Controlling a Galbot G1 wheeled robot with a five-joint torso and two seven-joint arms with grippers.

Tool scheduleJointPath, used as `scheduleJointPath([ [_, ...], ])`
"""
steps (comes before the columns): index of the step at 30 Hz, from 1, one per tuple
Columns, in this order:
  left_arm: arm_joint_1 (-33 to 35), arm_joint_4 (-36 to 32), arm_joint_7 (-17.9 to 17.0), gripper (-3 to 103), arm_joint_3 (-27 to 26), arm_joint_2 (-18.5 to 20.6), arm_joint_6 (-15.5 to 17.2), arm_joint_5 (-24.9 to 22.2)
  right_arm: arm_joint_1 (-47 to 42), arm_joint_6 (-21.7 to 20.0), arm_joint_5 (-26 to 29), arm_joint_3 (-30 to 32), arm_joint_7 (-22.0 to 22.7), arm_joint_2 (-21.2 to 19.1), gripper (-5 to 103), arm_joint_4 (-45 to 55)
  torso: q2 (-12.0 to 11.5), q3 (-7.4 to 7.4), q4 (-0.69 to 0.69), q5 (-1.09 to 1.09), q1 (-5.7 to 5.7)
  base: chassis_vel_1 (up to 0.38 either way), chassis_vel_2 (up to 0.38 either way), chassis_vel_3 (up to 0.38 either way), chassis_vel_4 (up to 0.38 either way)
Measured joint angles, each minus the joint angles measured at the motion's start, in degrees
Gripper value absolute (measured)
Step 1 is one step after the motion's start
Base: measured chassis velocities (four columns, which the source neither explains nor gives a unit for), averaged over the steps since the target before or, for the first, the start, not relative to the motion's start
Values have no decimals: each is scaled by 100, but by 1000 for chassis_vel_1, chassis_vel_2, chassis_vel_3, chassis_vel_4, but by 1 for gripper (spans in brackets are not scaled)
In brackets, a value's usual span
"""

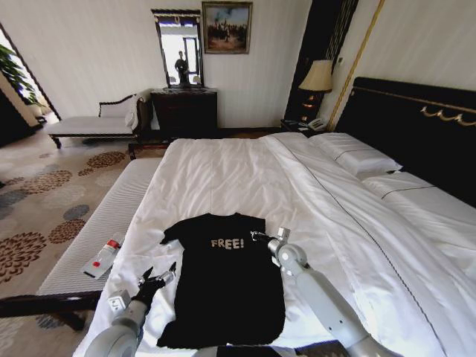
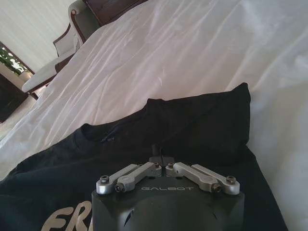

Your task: Fold the clothes on the bed.

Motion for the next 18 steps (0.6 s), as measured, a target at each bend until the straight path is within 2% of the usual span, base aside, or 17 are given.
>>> scheduleJointPath([
  [3, -31, 13, -13, 100, 32, 14, 27, 8, -17, -17, -42, -28, -26, -21, -2, 68, 0, 0, 1, 0, 0, 0, 0, 0, 0],
  [6, -70, 43, -24, 100, 80, 41, 80, 5, -119, -29, -80, -53, -70, -120, 14, 287, 0, 0, 0, 1, 0, 0, 0, 0, 0],
  [7, -70, 43, -24, 100, 80, 41, 80, 5, -119, -29, -80, -53, -70, -120, 14, 287, 0, 0, 0, 1, 0, 0, 0, 0, 0],
  [10, -156, 137, -48, 100, 138, 56, 82, 14, -294, -43, -132, -73, -140, -280, 30, 619, 0, 0, 0, 0, 0, 0, 0, 0, 0],
  [12, -185, 151, -62, 100, 155, 59, 82, 16, -326, -43, -169, -73, -161, -303, 30, 659, 0, 0, 0, 0, 0, 0, 0, 0, 0],
  [16, -396, 250, -118, 100, 179, 104, 99, -48, -462, -44, -183, 109, -237, -360, 51, 877, 0, 0, 1, 1, 0, 0, 0, 0, 0],
  [17, -396, 250, -118, 100, 179, 104, 99, -48, -462, -44, -183, 109, -237, -360, 51, 877, 0, 0, 1, 1, 0, 0, 0, 0, 0],
  [18, -483, 307, -118, 100, 174, 134, 103, -115, -517, -44, -176, 192, -237, -374, 57, 958, 0, 0, 2, 1, 0, 0, 0, 0, 0],
])
